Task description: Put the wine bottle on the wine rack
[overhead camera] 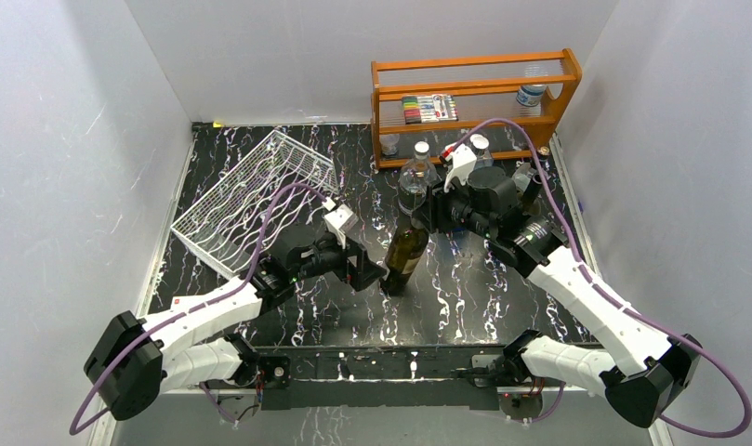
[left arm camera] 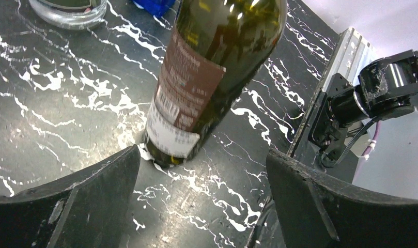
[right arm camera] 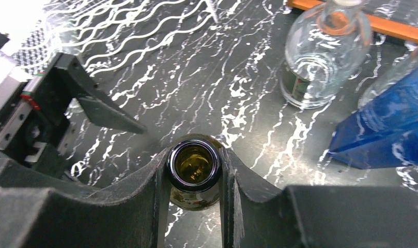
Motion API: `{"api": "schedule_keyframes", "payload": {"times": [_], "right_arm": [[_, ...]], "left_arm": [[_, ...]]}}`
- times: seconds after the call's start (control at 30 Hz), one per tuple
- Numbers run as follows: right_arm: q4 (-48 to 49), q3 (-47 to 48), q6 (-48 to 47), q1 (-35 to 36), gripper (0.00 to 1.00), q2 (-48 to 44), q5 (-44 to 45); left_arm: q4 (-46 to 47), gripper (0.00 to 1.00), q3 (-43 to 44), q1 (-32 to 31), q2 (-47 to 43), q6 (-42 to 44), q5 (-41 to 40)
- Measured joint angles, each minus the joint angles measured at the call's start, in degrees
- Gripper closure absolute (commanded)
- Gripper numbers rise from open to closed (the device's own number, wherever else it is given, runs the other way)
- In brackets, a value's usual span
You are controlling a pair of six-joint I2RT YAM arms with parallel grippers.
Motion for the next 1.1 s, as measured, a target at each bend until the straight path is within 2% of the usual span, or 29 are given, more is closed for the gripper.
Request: {"api": "schedule_keyframes", "payload": {"times": [0.1,0.27,0.37,0.43,0.47,0.5,0.67,0.73,0.8,0.9,1.0,1.1], "right_arm": [[1.16,-1.55,1.79,0.00,0.97,-0.92,-2.54],[2.67,-3.52,3.69,0.00,0.98,-2.23,-5.95],[3.28,-3.56,4.76,0.00,0.99,-2.43,-8.11],[4.04,-3.56,5.33,0.00,0.99,-2.58,-9.42],[4.61,-3.56,5.64,0.00,0.99,-2.67,-9.99],[4.98,-3.56,5.86,0.00,0.99,-2.75,-10.45],[7.76,-4.81,6.27,-0.46,0.99,-3.58,-11.39],[8.74,-5.38,6.84,-0.42,0.99,-4.26,-12.68],[9.40,-5.44,7.45,-0.35,0.99,-4.81,-14.01],[10.38,-5.44,8.26,-0.33,0.99,-5.88,-15.78],[11.52,-5.79,9.14,-0.33,0.99,-7.15,-16.94],[12.17,-6.34,9.62,-0.33,0.96,-8.15,-17.59]], "left_arm": [[1.84,0.08,-0.13,-0.50,1.27,2.86,0.50],[3.91,0.05,-1.64,-0.70,1.81,12.48,1.29],[5.81,0.11,-1.66,-0.70,3.32,15.45,3.58],[7.61,0.27,-1.66,-0.70,4.87,15.10,5.75],[8.46,0.28,-1.66,-0.74,5.73,14.27,6.34],[9.05,0.28,-1.66,-0.83,6.32,13.33,6.32],[11.52,0.13,-1.77,-1.05,7.48,9.46,5.16],[12.79,0.11,-2.08,-1.05,7.41,8.48,6.21],[13.77,0.11,-2.21,-1.05,7.39,7.72,7.85],[14.58,0.17,-2.21,-1.05,7.39,7.21,10.29],[14.64,0.18,-2.21,-1.05,7.23,7.54,12.11],[14.60,0.21,-3.02,-1.05,4.96,8.96,12.35]]}}
